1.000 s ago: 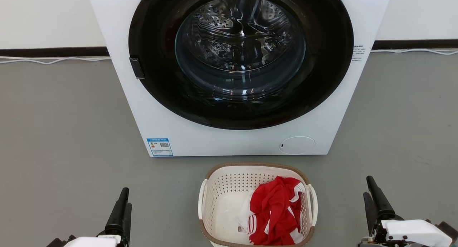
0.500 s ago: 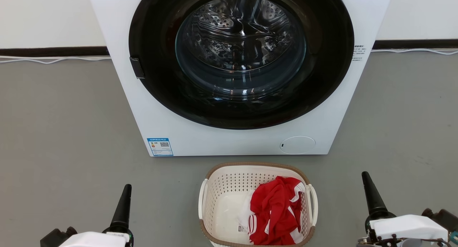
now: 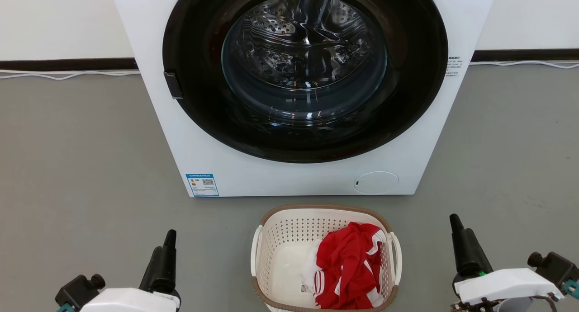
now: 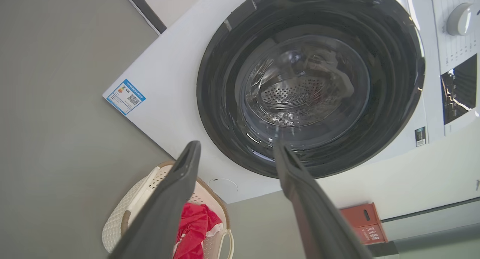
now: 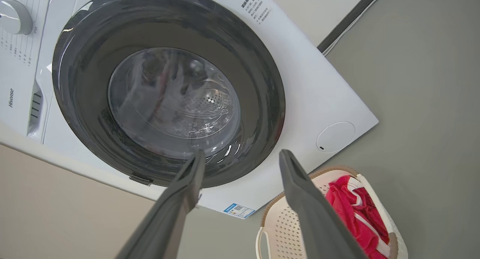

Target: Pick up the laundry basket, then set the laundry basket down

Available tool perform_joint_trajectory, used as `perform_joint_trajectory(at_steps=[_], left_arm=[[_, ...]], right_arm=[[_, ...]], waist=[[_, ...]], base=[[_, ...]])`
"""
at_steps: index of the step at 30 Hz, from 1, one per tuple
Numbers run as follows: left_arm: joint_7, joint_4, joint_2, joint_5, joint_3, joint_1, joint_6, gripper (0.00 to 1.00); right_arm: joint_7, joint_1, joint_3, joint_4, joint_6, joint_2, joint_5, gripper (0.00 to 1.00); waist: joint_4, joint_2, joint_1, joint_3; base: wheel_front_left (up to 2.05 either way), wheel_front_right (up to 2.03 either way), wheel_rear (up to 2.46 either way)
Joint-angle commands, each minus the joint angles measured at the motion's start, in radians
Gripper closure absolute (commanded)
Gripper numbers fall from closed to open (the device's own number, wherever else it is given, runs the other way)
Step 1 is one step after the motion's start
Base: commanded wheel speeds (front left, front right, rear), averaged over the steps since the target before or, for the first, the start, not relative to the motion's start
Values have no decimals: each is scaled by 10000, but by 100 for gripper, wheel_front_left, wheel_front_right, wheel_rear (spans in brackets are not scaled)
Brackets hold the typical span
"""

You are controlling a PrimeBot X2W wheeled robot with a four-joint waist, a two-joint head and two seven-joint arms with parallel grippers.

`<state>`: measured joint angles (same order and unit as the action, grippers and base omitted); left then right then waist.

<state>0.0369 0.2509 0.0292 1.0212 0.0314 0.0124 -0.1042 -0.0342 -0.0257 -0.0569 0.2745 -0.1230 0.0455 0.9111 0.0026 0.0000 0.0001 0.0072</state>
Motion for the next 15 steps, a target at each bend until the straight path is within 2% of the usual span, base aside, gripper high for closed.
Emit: perform_joint_trajectory(at_steps=[1,15], left_arm=[[151,-345,90,-506,62,-79,114,0],[533,-449,116,-2532,13,30,233,0]], right_arm=[[-184,-436,169,-289,-33,121,-565,0],[-564,-432,370,-168,-41,183,-2396,0]], waist=[[3,0,-1,-3],[31,0,-1,-48]], base=[[0,0,0],[0,0,0]])
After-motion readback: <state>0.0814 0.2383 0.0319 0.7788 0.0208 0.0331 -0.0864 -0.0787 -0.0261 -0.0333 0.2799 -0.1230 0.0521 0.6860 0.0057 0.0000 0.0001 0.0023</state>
